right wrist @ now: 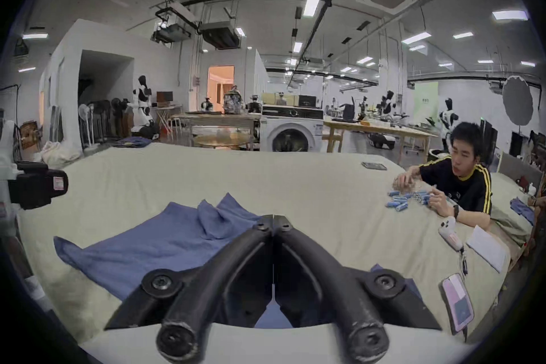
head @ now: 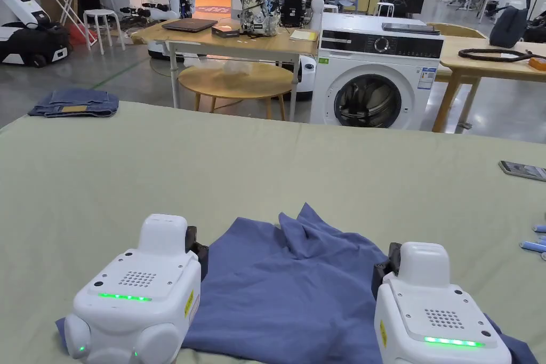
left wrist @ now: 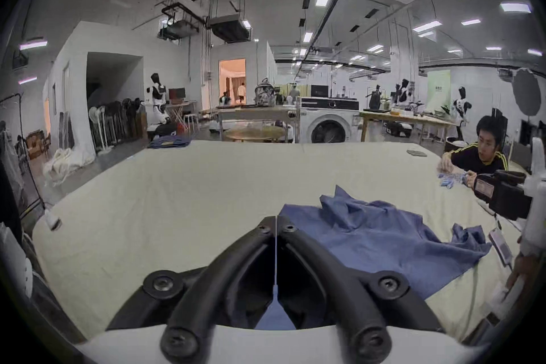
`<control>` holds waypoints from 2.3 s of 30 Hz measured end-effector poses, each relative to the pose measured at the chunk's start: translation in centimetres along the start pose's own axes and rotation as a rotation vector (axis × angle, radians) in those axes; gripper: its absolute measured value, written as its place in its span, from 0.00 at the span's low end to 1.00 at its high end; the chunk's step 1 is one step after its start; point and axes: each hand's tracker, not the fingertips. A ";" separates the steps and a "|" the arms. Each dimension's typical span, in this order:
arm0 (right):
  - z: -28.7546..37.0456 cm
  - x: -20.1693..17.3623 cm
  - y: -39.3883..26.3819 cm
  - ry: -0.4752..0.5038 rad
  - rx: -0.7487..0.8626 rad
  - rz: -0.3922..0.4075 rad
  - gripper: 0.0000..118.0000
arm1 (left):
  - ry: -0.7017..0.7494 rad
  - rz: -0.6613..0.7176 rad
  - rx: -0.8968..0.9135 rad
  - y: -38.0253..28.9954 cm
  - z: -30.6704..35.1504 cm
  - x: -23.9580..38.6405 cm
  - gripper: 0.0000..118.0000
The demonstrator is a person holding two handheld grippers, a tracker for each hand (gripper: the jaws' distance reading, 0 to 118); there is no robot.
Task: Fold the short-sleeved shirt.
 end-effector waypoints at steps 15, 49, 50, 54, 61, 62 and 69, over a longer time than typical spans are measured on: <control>-2.9 -2.0 -1.8 0.071 -0.090 0.047 0.00 | 0.048 0.319 -0.416 -3.6 -2.2 -15.9 0.00; -5.9 -2.0 -5.8 0.096 -0.287 0.037 0.00 | 0.194 0.246 -0.789 -8.1 -9.2 -18.2 0.00; -6.1 -1.9 -5.8 0.098 -0.289 0.034 0.00 | 0.189 0.237 -0.785 -8.0 -9.1 -18.1 0.00; -8.0 -0.6 -4.4 0.110 -0.297 0.022 0.00 | 0.170 0.272 -0.739 -8.0 -8.3 -19.1 0.00; -19.8 2.6 0.6 0.179 -0.482 0.058 0.04 | 0.152 0.284 -0.714 -7.8 -7.1 -18.8 0.00; -22.2 2.8 1.0 0.179 -0.516 0.089 0.22 | 0.151 0.286 -0.714 -7.9 -7.2 -18.8 0.00; -33.6 3.6 0.9 0.167 -0.700 0.213 0.57 | 0.147 0.305 -0.708 -7.8 -7.0 -18.1 0.00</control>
